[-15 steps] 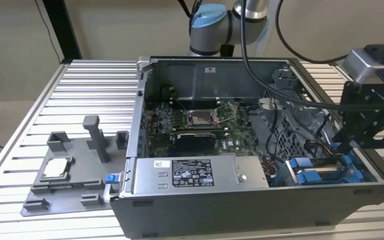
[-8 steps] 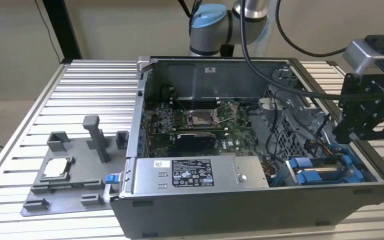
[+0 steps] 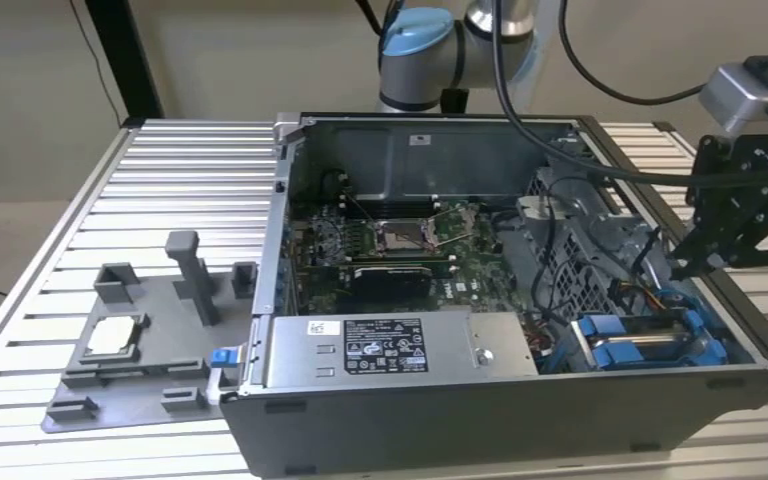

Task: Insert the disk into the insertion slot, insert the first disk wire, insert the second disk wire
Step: 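Insert the first disk wire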

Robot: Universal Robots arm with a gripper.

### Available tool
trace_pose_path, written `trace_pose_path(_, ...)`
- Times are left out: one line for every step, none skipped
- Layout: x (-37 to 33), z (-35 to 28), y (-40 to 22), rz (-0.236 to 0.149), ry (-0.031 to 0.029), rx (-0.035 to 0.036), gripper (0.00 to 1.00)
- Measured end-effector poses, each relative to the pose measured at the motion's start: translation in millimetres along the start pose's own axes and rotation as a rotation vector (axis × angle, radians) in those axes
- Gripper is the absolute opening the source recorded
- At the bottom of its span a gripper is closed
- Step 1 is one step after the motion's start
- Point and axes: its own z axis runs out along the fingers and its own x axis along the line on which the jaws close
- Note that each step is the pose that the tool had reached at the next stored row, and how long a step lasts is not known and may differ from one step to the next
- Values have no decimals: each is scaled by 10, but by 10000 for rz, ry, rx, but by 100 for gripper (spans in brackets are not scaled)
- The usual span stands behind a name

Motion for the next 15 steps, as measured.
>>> trace_pose_path(-8, 1, -28, 0, -20, -1, 100)
trace_pose_path(-21, 3, -58, -1, -35, -2, 100)
trace_pose_path(-37, 9, -85, 0, -38, -2, 100)
trace_pose_path(-55, 14, -107, 0, -40, -2, 100)
trace_pose_path(-76, 17, -120, -2, -41, -3, 100)
trace_pose_path(-90, 20, -124, -1, -45, -3, 100)
trace_pose_path(-97, 21, -126, -1, -52, -3, 100)
trace_pose_path(-100, 30, -131, -1, -56, -3, 100)
trace_pose_path(-101, 43, -136, -1, -56, -3, 100)
trace_pose_path(-102, 53, -142, -1, -54, -3, 100)
trace_pose_path(-104, 60, -154, -1, -28, -3, 100)
trace_pose_path(-106, 63, -167, 3, 50, -7, 100)
trace_pose_path(-110, 67, -179, 6, 141, -11, 100)
trace_pose_path(-115, 72, -189, 10, 228, -14, 100)
trace_pose_path(-122, 77, -199, 12, 305, -17, 100)
